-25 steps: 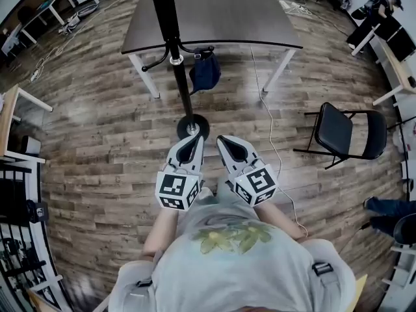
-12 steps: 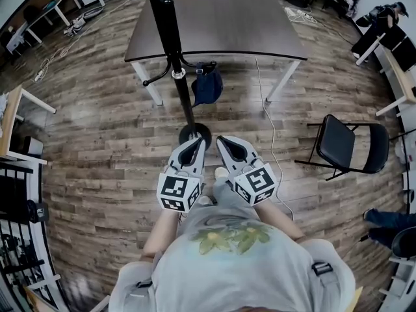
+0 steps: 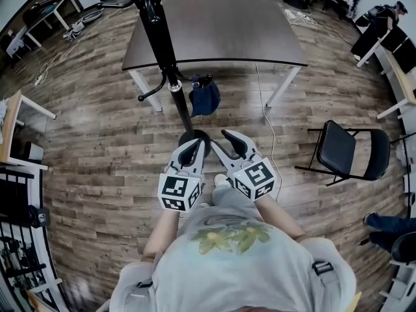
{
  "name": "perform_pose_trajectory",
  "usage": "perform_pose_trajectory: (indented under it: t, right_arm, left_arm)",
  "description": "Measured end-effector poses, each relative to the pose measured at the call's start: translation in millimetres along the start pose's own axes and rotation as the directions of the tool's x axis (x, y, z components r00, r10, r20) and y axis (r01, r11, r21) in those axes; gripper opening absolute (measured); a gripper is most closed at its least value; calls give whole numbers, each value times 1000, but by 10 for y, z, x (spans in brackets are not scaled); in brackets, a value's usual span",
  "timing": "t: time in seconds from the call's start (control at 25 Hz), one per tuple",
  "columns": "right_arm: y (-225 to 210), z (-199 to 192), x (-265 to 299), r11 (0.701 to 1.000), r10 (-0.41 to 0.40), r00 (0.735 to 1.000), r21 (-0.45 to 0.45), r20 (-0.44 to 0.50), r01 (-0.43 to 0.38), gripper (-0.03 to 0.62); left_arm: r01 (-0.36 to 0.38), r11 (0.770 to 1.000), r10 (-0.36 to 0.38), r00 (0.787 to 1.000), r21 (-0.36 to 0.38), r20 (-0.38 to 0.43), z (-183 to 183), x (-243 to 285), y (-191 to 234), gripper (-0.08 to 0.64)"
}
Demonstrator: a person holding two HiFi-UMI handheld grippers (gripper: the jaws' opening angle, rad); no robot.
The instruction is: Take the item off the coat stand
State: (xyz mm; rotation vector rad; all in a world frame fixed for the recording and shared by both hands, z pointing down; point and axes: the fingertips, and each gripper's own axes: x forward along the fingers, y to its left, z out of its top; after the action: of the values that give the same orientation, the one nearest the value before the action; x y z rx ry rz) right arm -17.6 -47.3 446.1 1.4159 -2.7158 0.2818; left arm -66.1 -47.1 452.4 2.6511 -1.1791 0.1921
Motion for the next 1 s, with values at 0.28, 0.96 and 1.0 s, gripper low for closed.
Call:
perform_pose_trajectory:
  t: [0.28,0.96,1.0]
  right_arm:
    - [-271,29,191,1000,1,1000,-16,-20,-2,187]
    - [-735,-28,581,999,-6,997,-44,-76,2,239]
    - [-766,-35,604,999,-6,997,-44,-79,2,243]
  left_arm:
    - [-10,1000,10,1000,0,-5,50,215,108,15]
    - [-35,999,35,999,8,-28,82,560,366,15]
    - [-36,999,36,999,4,-27,91,583,378,15]
